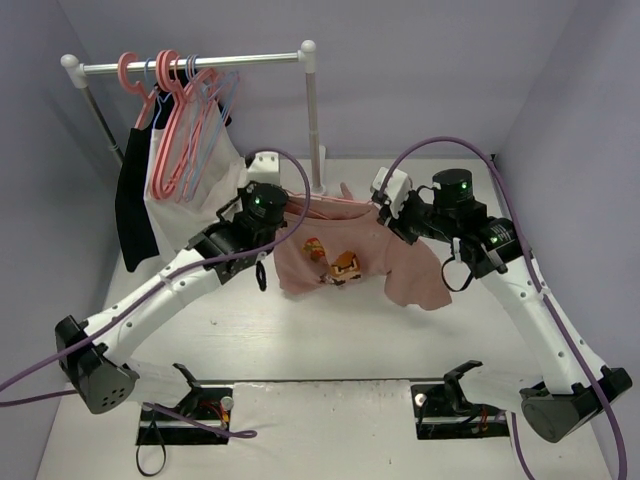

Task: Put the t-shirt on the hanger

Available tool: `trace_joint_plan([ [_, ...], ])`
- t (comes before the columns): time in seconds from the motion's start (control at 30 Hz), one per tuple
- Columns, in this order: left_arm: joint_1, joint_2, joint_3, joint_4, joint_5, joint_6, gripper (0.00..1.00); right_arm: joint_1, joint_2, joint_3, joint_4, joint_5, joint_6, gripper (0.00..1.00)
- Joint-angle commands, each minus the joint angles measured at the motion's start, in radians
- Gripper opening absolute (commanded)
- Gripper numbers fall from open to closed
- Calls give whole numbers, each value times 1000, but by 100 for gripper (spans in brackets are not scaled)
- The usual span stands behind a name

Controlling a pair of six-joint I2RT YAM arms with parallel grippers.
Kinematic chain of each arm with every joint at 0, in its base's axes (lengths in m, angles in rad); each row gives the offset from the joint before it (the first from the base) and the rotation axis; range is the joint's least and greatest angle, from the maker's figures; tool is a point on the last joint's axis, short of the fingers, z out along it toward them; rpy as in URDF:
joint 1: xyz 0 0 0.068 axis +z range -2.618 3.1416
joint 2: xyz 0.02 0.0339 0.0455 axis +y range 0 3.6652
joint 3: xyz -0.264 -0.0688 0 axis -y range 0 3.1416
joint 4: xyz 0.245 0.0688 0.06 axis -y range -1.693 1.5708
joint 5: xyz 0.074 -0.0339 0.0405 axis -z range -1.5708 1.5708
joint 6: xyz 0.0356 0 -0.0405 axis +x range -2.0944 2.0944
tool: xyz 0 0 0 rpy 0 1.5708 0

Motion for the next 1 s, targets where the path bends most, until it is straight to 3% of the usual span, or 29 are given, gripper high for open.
trace_joint_plan([
  [0.0,26,-20,178,-114,13,160,0,0,-24,23,23,18,-3,0],
  [0.2,128,39,301,-212,57,228,0,0,-45,15,27,52,-2,0],
  [0.4,200,39,228,-205,110,196,0,0,-60,-3,48,91,13,0],
  [0.57,210,1,208,-182,153,206,0,0,-53,-11,59,87,21,0],
  [0.97,222,-4,292,-242,102,281,0,2,-15,-23,64,147,44,0],
])
